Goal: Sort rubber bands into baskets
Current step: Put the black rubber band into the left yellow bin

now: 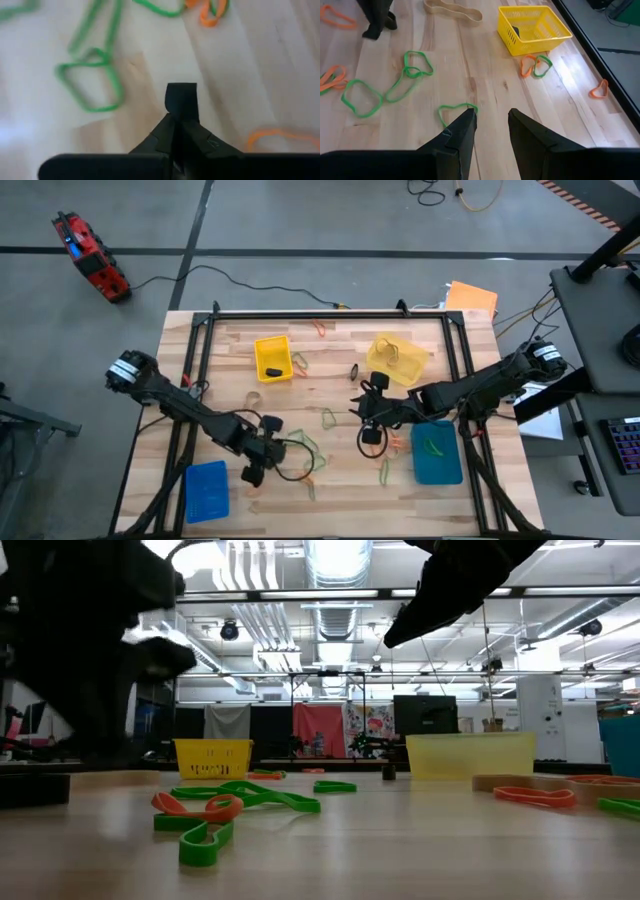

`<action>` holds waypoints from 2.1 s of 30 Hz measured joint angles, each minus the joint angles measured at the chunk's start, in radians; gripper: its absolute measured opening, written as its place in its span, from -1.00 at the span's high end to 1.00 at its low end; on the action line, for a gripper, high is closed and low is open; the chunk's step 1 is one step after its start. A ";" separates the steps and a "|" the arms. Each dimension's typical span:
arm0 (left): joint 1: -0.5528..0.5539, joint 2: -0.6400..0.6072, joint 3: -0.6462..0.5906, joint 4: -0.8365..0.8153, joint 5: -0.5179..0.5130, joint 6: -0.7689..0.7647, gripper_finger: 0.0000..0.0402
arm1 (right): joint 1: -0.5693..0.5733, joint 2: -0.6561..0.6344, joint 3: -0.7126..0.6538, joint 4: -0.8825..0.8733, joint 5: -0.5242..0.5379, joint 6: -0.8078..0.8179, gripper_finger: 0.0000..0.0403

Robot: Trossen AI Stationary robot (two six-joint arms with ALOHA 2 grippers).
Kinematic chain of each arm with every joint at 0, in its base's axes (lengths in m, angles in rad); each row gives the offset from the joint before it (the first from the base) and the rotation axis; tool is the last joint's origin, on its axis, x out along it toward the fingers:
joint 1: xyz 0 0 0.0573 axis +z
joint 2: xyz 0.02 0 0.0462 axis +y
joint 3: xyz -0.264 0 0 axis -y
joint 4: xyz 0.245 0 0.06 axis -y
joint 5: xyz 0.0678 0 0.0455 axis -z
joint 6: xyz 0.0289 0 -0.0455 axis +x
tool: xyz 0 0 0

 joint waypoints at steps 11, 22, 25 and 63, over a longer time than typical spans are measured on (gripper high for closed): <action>0.267 -0.342 -0.019 -0.154 -0.209 0.145 1.00 | -0.002 0.000 0.000 0.002 0.001 0.002 0.45; 0.854 -0.422 -0.021 -0.124 0.025 0.370 1.00 | -0.004 0.000 0.000 0.005 0.002 0.003 0.45; 0.958 -0.386 -0.022 -0.104 0.069 0.424 1.00 | -0.004 0.000 0.000 0.005 0.002 0.003 0.45; 1.098 -0.081 -0.022 0.000 0.135 0.541 0.94 | -0.004 0.000 0.000 0.005 0.001 0.004 0.45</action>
